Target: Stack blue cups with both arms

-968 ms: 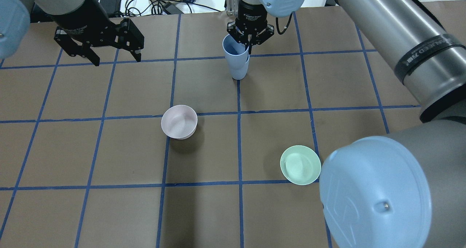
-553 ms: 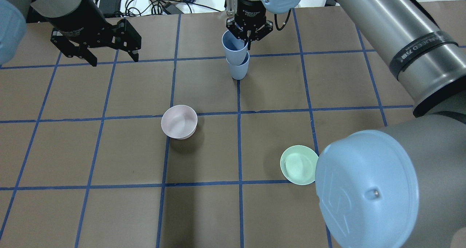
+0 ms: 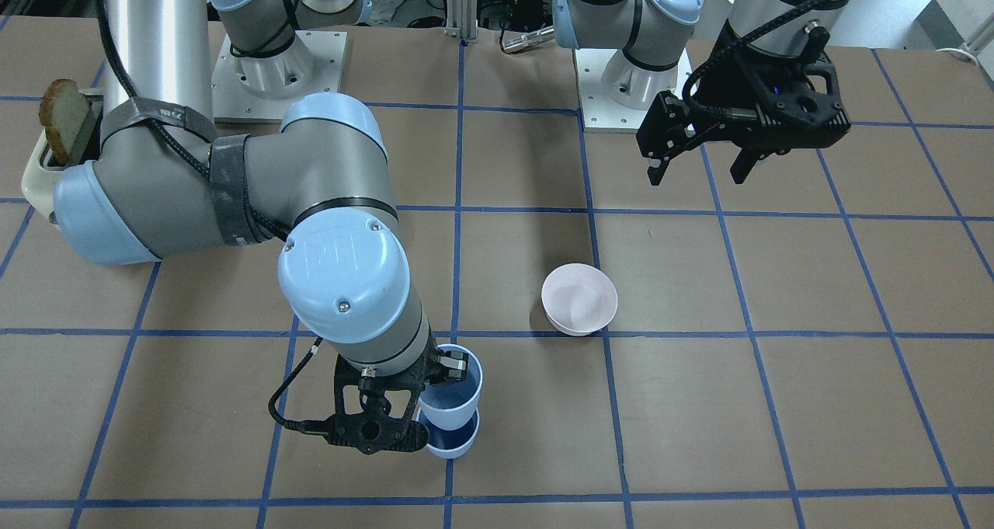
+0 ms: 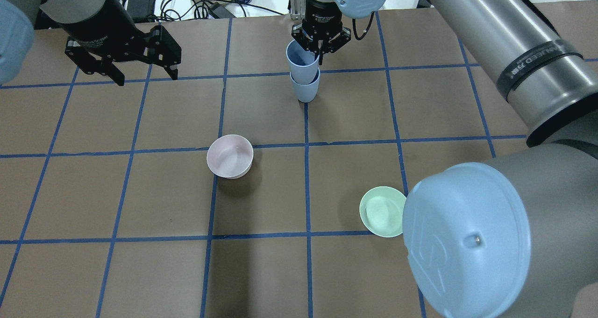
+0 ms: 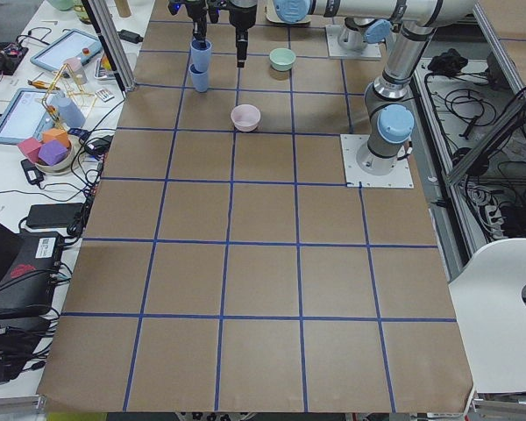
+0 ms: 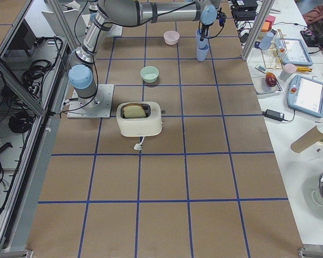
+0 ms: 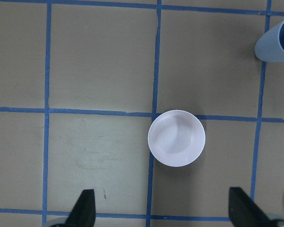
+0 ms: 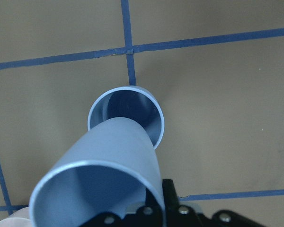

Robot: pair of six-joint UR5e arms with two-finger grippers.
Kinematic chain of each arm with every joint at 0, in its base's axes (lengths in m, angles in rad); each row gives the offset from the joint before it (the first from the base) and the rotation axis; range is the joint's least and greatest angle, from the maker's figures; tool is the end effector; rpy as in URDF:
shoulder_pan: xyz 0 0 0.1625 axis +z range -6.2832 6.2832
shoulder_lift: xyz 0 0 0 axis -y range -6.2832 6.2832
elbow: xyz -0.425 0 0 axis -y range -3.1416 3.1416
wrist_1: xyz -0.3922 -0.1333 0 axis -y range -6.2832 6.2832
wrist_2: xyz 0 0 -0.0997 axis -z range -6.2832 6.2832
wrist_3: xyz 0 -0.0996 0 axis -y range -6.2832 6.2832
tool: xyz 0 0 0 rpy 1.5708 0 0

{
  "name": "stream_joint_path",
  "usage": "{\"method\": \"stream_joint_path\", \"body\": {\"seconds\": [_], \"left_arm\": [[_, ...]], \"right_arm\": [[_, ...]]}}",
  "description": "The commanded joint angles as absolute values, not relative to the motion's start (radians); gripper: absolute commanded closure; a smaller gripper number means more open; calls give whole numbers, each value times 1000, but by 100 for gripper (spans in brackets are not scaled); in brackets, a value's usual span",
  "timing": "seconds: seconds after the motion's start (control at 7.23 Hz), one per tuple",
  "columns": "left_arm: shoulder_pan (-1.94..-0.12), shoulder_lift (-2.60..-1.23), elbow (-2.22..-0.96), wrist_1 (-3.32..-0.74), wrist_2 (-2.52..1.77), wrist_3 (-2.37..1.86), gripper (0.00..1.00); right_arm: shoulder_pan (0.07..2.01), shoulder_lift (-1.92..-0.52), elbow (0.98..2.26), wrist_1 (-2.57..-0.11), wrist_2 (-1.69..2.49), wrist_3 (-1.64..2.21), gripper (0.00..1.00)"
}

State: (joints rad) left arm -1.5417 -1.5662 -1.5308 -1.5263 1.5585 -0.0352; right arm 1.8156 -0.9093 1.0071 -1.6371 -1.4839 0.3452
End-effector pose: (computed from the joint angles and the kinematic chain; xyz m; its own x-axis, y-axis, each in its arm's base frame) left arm -0.1200 -0.5017 0.5147 -0.9979 -0.0630 0.0154 -0.0641 0.9940 -0.0885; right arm 0.3190 -0.6912 0.3572 -0.9921 0.1034 -0.0710 0.0993 0.9933 0.0590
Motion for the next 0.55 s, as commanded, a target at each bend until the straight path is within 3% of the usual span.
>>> {"method": "stream_joint_path", "body": {"seconds": [0.0,0.41], "left_arm": [[-1542,-1566,-1531,-1526,1559,-35,0],[-1542,-1566,-1531,-1526,1559,-35,0]], "right_arm": [[1812,-905,1003,-1638,-1489,347,98],[1812,-870,973,-1646,-1489,354,93]]}}
